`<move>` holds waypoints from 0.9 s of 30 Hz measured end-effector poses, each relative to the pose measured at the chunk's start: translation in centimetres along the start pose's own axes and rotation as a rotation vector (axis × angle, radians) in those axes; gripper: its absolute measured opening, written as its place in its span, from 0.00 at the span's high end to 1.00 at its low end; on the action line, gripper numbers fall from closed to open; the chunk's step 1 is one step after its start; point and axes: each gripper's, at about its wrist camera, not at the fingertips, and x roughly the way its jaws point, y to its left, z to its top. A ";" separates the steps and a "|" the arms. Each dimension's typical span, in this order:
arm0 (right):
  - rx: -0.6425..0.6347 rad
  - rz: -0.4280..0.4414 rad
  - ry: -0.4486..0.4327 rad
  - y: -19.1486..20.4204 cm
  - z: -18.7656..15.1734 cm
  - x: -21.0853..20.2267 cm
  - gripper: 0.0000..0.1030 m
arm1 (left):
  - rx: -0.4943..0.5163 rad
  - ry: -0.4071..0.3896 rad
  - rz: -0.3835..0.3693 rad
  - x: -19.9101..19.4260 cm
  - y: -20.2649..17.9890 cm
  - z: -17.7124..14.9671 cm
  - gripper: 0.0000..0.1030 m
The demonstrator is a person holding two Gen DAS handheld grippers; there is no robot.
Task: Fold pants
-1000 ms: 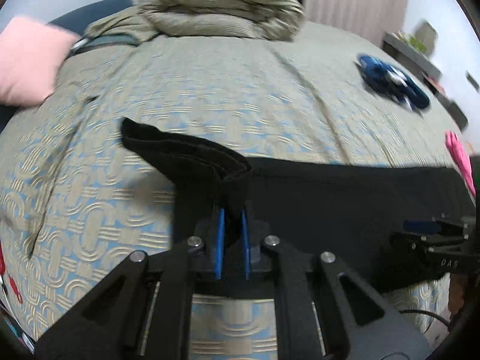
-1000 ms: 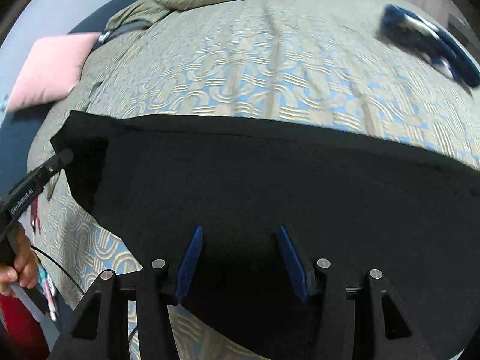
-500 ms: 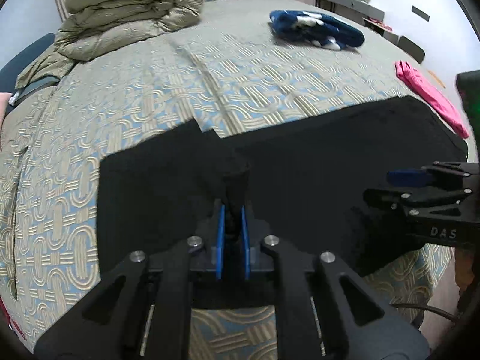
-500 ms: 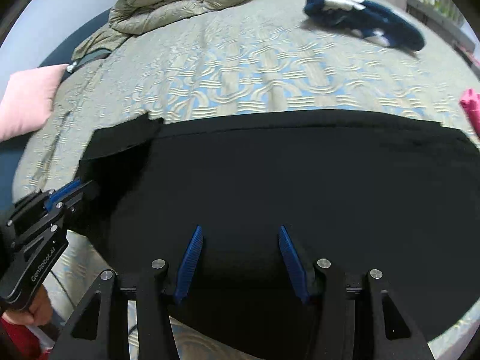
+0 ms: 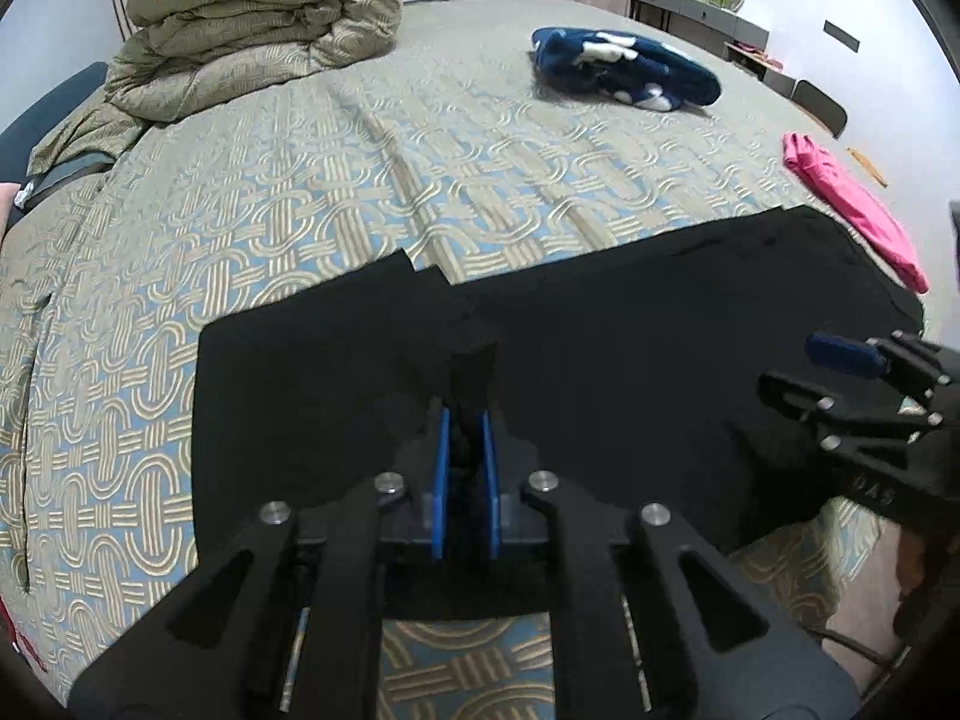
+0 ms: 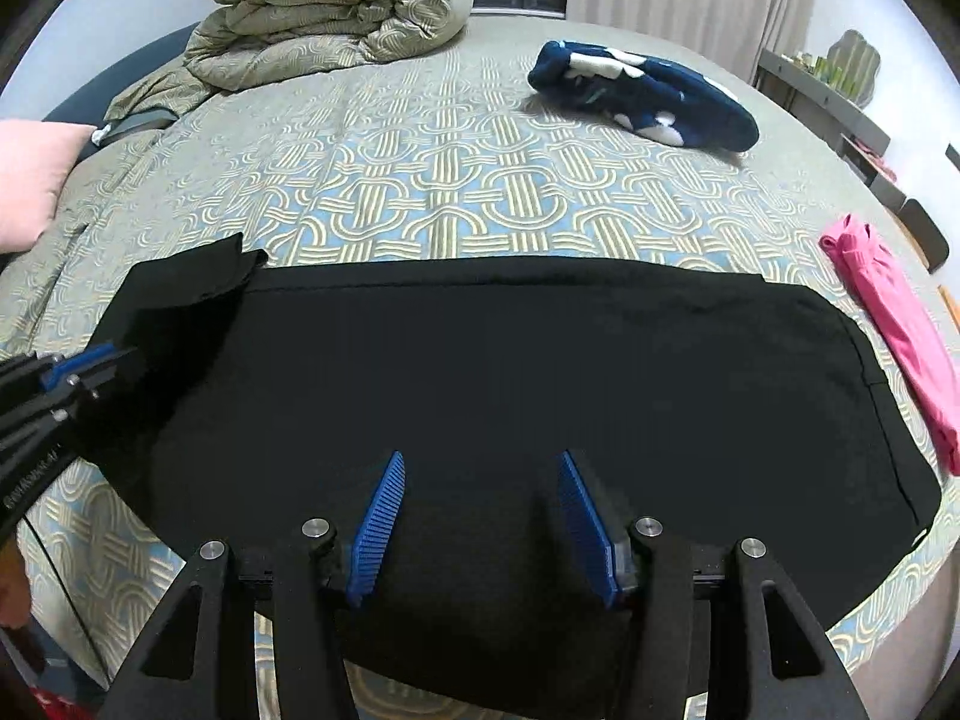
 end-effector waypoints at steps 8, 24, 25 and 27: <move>0.019 -0.016 -0.005 -1.0 -0.7 -0.3 0.45 | 0.041 -0.027 -0.060 -1.4 -3.1 1.2 0.89; 0.075 -0.038 -0.010 -3.8 -2.3 -0.9 0.42 | 0.114 -0.010 -0.120 -1.1 -8.6 2.0 0.89; 0.077 -0.037 -0.009 -4.1 -2.4 -0.9 0.42 | 0.117 -0.010 -0.120 -1.1 -8.9 1.9 0.89; 0.080 -0.042 -0.009 -4.2 -2.7 -1.0 0.42 | 0.124 -0.004 -0.123 -0.8 -9.7 1.9 0.89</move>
